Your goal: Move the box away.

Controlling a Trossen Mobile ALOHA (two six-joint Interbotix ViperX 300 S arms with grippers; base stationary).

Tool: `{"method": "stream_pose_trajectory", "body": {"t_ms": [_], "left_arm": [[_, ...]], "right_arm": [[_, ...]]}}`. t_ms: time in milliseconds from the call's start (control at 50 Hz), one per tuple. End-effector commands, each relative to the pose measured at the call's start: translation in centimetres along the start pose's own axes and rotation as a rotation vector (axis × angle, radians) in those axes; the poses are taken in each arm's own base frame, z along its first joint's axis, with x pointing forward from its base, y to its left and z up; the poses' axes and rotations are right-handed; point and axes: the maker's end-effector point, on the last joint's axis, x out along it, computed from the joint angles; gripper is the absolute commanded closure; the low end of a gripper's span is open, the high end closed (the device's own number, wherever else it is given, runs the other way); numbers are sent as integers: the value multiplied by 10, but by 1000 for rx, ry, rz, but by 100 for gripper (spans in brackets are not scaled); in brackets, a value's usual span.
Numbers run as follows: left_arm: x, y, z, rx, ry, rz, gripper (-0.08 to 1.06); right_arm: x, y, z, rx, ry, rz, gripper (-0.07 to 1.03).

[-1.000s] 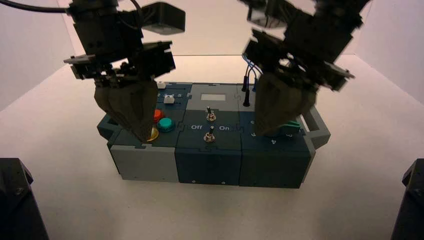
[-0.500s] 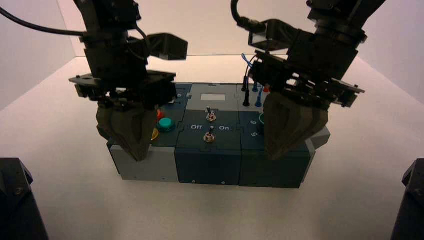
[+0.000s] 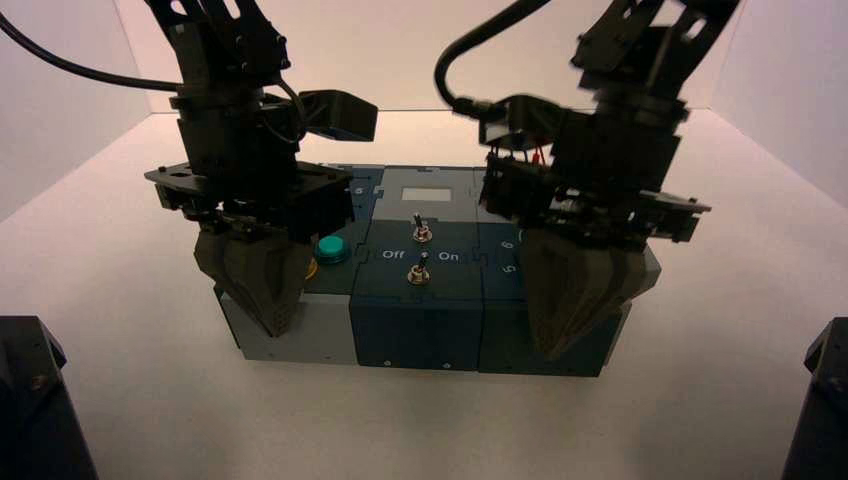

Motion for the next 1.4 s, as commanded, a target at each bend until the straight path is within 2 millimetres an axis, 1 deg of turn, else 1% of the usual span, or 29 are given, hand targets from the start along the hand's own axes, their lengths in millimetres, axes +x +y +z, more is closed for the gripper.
{"method": "stream_pose_trajectory", "body": {"t_ms": [20,240,400,560,760,1000,1120,1400], "left_arm": [[-2,-1,7,17,-12,6,101],[4,-2,24,40,-30,17,101],[12,0,29,46,-12,30,100],[17,2,32,52,-9,37,101],[14,6,39,35,-39,33,101],[9,15,47,23,-61,38,101],[7,18,50,19,-70,41,101],[-2,31,64,15,-104,63,101]], "right_arm": [[-1,7,11,-17,-10,3,99],[1,6,23,-10,-29,-6,99],[3,3,31,-8,-76,-15,99],[3,-7,39,17,-120,-28,99],[1,-21,41,45,-139,-42,99],[-5,-27,45,53,-159,-49,99],[-10,-32,49,64,-179,-50,99],[-27,-55,62,115,-236,-65,99]]}}
